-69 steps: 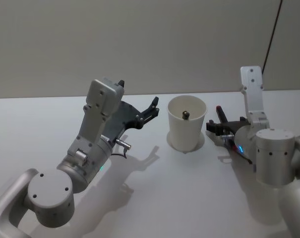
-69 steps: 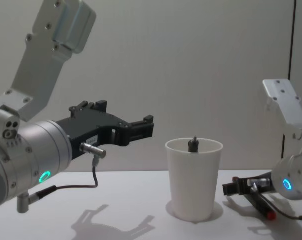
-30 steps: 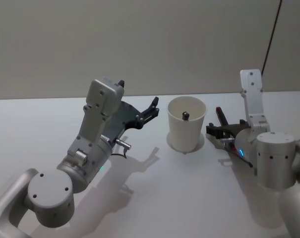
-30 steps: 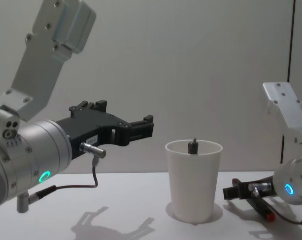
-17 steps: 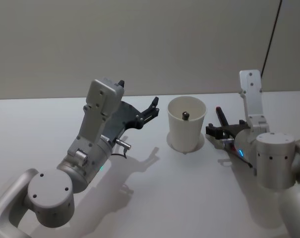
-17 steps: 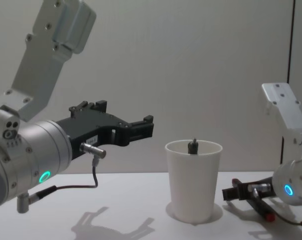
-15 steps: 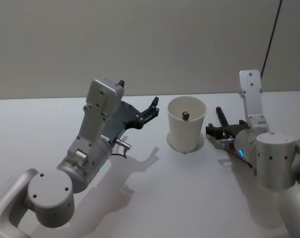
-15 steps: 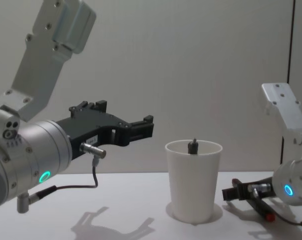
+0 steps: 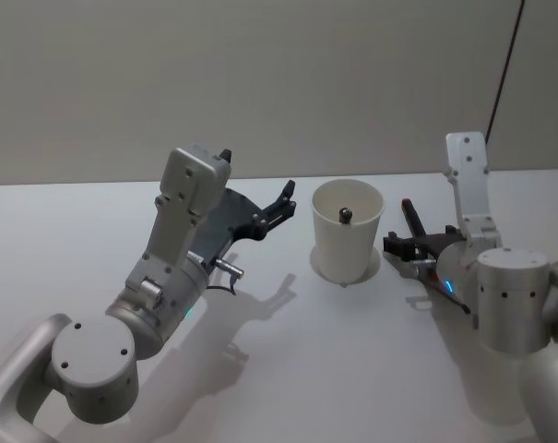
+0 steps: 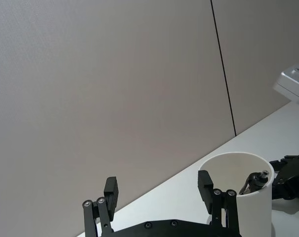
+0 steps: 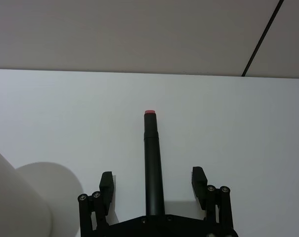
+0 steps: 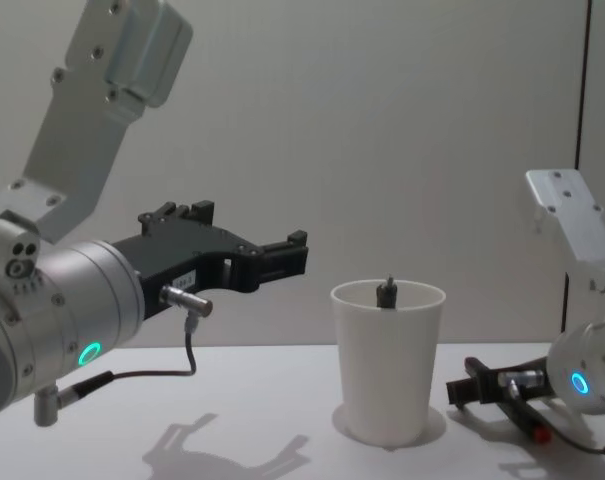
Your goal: Place the pen into the pen holder.
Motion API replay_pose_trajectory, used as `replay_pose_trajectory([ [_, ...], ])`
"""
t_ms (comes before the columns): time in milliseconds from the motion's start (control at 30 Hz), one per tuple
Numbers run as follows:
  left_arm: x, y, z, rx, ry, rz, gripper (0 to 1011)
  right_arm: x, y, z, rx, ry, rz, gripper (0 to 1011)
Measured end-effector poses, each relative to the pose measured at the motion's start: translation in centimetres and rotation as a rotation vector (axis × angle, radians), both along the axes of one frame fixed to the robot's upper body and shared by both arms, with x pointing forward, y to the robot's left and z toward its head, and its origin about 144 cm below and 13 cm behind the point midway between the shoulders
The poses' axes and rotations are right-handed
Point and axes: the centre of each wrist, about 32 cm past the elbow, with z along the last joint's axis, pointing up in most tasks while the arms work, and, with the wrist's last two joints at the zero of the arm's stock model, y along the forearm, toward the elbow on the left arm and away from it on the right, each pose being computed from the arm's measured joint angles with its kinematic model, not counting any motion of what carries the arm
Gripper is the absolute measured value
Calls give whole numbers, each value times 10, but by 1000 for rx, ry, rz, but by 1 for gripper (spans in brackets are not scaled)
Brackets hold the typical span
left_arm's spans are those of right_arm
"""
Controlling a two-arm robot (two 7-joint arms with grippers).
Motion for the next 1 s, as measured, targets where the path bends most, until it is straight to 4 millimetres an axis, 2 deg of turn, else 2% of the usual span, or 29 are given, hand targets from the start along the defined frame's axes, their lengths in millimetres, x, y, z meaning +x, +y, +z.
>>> replay_pose_trajectory([
  [133,0,0,0,0,0,0,1001,0,0,0,1,1,0,981],
  [267,0,0,0,0,0,0,1001,0,0,0,1,2,0,900],
  [400,0,0,0,0,0,0,1001,0,0,0,1,2,0,765],
  [500,0,0,0,0,0,0,1001,0,0,-1,1,3,0,711],
  [700,0,0,0,0,0,0,1001,0,0,-1,2,3,0,485],
  [767,0,0,0,0,0,0,1001,0,0,-1,1,4,-1,450],
  [867,0,0,0,0,0,0,1001,0,0,-1,1,4,-1,305],
  [967,0,0,0,0,0,0,1001,0,-1,-1,0,6,-2,250],
  [1000,0,0,0,0,0,0,1001,0,-1,-1,0,6,-2,203],
])
